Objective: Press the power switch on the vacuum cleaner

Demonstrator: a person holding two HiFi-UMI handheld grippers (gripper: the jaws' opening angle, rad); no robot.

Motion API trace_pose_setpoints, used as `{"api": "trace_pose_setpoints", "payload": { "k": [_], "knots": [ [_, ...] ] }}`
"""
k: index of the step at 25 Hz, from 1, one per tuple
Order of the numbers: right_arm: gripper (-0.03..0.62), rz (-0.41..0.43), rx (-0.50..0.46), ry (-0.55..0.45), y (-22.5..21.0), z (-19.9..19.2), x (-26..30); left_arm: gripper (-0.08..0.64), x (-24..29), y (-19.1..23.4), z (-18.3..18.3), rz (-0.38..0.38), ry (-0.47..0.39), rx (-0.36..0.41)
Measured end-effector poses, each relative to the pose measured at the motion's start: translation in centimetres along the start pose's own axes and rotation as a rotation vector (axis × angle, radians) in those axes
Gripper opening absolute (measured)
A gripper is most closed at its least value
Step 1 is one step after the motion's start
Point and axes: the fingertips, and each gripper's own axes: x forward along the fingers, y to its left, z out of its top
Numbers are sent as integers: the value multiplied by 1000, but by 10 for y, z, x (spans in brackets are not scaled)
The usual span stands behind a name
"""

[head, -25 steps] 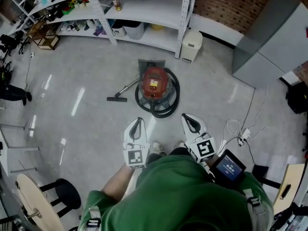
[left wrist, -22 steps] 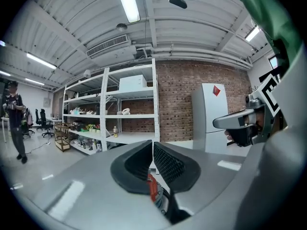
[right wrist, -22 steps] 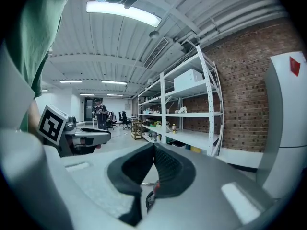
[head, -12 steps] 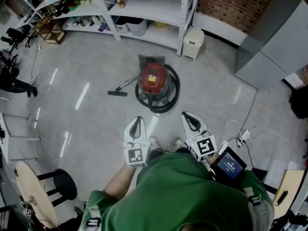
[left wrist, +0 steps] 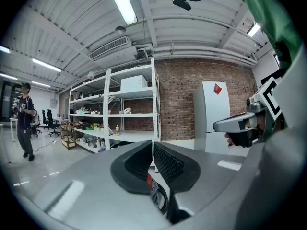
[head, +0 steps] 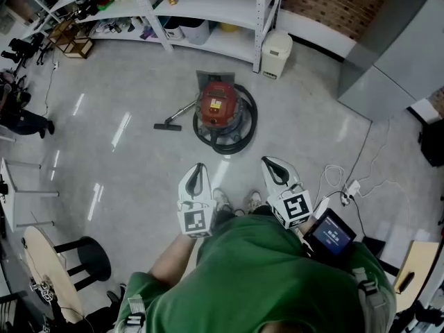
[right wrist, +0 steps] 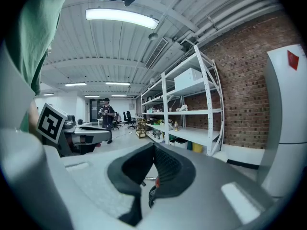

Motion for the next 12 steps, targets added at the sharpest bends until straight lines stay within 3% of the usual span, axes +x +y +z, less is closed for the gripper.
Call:
{"api": "trace_pose_setpoints", "payload": {
  "k": [12],
  "knots": [
    [2,24,-9,-4,5,5,-3,6,-13,-3,-5,28,-9,-19]
  ]
}}
